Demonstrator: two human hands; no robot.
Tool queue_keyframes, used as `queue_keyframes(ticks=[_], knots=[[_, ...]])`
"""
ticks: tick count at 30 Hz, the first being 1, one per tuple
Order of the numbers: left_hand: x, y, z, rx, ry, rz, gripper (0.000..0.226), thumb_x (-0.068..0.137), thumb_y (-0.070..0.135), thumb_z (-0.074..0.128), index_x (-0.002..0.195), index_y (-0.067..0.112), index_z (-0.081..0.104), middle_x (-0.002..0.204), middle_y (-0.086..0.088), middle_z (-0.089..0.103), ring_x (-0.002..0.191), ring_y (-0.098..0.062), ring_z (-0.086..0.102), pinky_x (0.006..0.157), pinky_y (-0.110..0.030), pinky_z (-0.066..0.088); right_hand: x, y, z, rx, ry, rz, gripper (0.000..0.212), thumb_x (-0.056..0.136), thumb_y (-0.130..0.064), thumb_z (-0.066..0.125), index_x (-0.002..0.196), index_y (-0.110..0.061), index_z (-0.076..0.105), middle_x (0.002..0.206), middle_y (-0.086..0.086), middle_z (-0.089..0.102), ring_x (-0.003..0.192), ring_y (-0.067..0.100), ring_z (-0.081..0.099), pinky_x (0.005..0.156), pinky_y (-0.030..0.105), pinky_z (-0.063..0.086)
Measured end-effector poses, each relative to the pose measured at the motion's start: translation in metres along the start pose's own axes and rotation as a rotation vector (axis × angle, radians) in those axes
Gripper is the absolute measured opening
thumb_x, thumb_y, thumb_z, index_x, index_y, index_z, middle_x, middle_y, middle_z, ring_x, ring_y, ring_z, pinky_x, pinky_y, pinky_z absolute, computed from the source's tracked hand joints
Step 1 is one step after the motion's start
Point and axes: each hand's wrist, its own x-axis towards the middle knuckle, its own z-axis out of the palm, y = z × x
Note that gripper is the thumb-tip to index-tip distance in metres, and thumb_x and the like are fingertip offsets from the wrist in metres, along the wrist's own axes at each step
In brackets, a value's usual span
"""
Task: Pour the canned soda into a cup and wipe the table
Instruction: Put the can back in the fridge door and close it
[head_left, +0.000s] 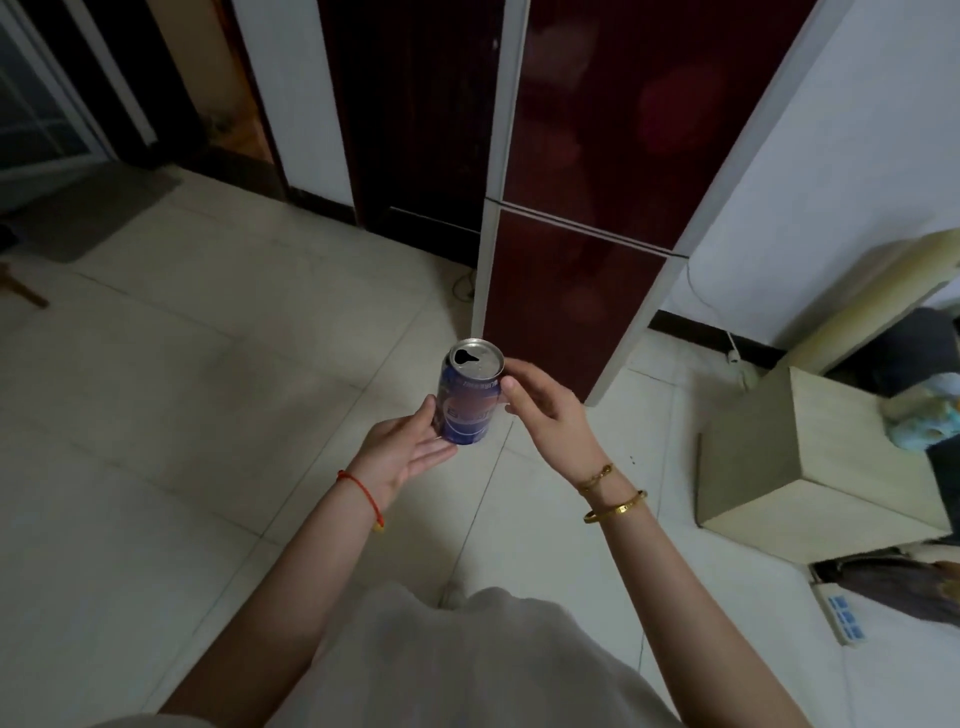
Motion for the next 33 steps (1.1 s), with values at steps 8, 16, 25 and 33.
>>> queue_keyframes(ticks=[8, 16, 25, 33], knots=[[0.089, 0.059, -0.005, -0.092, 0.095, 0.0, 0.037, 0.095, 0.036, 0.058, 0.109, 0.003, 0.062, 0.1, -0.013, 0.074, 0.096, -0.023, 0.072, 0.087, -0.033, 0.059, 0.121, 0.005, 0.002, -0.022, -0.079, -0.003, 0.028, 0.099, -0.02, 0.051, 0.125, -0.014, 0.059, 0.102, -0.011, 0.069, 0.091, -0.001, 0.067, 0.085, 0.02, 0.052], [0.183, 0.121, -0.035, -0.08, 0.08, 0.009, 0.033, 0.095, 0.038, 0.059, 0.105, 0.007, 0.064, 0.087, -0.004, 0.077, 0.089, -0.018, 0.074, 0.079, -0.028, 0.06, 0.236, 0.018, 0.027, -0.053, -0.075, 0.021, 0.033, 0.098, -0.027, 0.052, 0.128, -0.012, 0.059, 0.103, -0.009, 0.07, 0.095, 0.006, 0.067, 0.095, 0.037, 0.053], [0.293, 0.233, -0.092, 0.022, 0.018, 0.083, 0.033, 0.1, 0.028, 0.052, 0.127, 0.009, 0.058, 0.117, -0.019, 0.068, 0.089, -0.02, 0.073, 0.068, -0.023, 0.06, 0.376, 0.003, 0.084, -0.011, 0.045, 0.044, 0.033, 0.098, -0.024, 0.052, 0.127, -0.01, 0.06, 0.105, -0.006, 0.069, 0.093, 0.003, 0.067, 0.091, 0.028, 0.053], [0.361, 0.321, -0.123, 0.271, -0.161, 0.151, 0.038, 0.102, 0.014, 0.049, 0.139, 0.016, 0.046, 0.121, -0.01, 0.064, 0.099, -0.018, 0.068, 0.084, -0.021, 0.056, 0.468, -0.013, 0.114, 0.013, 0.173, 0.059, 0.031, 0.099, -0.022, 0.05, 0.127, -0.011, 0.058, 0.109, -0.007, 0.068, 0.096, 0.004, 0.067, 0.092, 0.031, 0.054]])
